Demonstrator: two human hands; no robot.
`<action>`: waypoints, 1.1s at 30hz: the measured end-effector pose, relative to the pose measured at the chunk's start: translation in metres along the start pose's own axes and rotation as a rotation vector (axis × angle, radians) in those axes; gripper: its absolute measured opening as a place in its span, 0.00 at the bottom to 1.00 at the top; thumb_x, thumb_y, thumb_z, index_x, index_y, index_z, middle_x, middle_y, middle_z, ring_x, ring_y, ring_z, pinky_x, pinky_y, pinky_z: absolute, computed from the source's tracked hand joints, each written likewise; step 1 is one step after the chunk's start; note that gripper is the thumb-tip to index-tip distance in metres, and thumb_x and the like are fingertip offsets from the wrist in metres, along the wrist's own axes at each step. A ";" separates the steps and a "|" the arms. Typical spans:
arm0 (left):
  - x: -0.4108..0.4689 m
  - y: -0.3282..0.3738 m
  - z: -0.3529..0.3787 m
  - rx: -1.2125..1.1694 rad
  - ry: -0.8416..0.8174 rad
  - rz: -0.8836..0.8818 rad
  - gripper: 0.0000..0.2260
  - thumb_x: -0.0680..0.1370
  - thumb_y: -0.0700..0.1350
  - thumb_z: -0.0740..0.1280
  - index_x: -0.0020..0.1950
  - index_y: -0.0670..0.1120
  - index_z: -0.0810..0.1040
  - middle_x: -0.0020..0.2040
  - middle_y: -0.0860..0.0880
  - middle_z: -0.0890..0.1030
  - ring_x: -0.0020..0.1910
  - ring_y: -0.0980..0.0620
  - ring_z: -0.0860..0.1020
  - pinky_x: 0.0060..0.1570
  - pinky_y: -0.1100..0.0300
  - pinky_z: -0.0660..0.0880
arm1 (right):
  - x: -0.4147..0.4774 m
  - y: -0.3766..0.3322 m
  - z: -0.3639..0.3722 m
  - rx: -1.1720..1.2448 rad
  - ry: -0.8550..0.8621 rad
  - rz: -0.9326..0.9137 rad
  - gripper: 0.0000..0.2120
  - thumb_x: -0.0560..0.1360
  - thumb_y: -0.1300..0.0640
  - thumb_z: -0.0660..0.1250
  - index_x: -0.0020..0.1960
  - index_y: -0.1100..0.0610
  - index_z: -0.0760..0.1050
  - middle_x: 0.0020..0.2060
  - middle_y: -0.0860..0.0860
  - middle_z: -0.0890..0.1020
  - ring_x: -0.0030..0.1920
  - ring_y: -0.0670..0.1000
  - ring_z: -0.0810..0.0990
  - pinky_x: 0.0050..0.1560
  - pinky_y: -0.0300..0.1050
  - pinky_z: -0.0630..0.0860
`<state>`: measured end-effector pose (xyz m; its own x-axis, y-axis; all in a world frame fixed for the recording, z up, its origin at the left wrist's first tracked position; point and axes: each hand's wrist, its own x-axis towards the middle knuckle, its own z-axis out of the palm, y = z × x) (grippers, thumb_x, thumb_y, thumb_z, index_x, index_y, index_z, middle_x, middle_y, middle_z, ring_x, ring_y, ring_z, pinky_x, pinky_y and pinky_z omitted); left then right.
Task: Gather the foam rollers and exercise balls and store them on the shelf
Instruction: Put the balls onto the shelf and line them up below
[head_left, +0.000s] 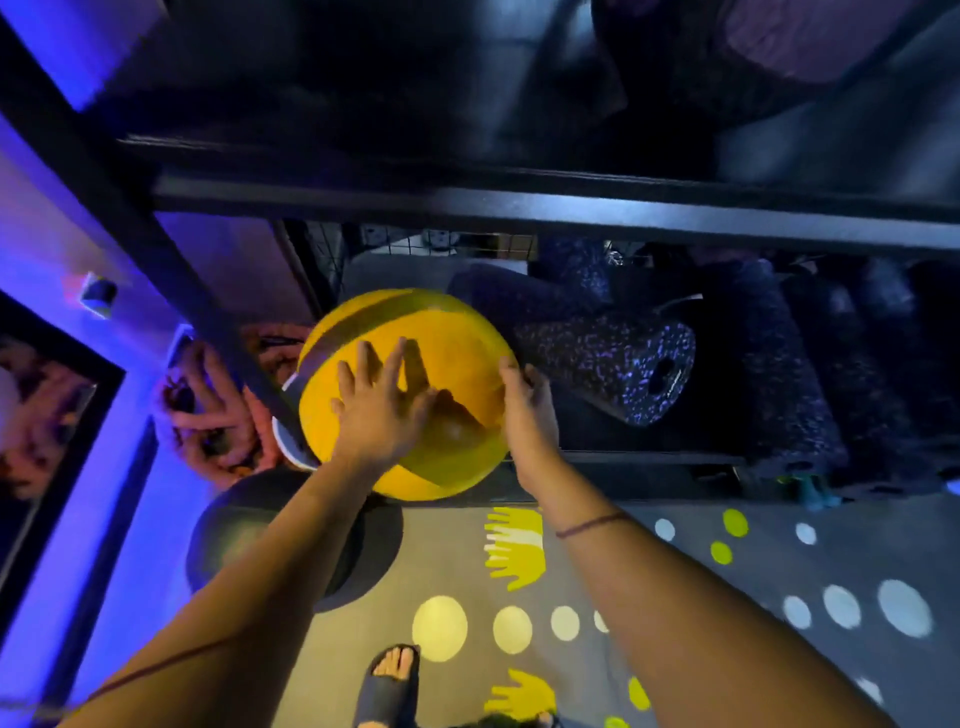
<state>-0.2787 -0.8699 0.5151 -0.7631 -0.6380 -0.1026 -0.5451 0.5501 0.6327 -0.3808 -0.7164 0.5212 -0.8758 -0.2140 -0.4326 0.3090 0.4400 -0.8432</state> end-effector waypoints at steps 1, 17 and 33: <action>0.004 0.000 0.006 0.157 -0.022 0.043 0.38 0.78 0.67 0.62 0.83 0.60 0.48 0.84 0.44 0.43 0.80 0.32 0.43 0.72 0.28 0.53 | 0.006 -0.001 0.005 -0.158 -0.052 -0.107 0.29 0.80 0.38 0.62 0.78 0.47 0.63 0.75 0.53 0.70 0.72 0.57 0.71 0.68 0.52 0.70; 0.105 0.035 0.012 0.321 -0.174 0.188 0.32 0.80 0.65 0.60 0.82 0.61 0.52 0.84 0.44 0.43 0.80 0.32 0.42 0.72 0.26 0.53 | -0.039 0.000 -0.026 -0.552 0.052 0.023 0.18 0.82 0.51 0.63 0.71 0.49 0.74 0.62 0.56 0.83 0.63 0.61 0.81 0.62 0.52 0.77; -0.198 0.198 0.107 -0.127 -0.469 0.634 0.18 0.78 0.36 0.68 0.67 0.45 0.79 0.65 0.45 0.81 0.63 0.44 0.80 0.63 0.58 0.71 | -0.248 0.128 -0.279 -0.280 0.400 0.379 0.20 0.82 0.57 0.57 0.73 0.53 0.73 0.63 0.60 0.81 0.60 0.64 0.79 0.55 0.47 0.73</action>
<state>-0.2728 -0.5771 0.5789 -0.9964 0.0844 0.0115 0.0637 0.6490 0.7581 -0.2274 -0.3635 0.6097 -0.8121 0.3219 -0.4867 0.5644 0.6451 -0.5150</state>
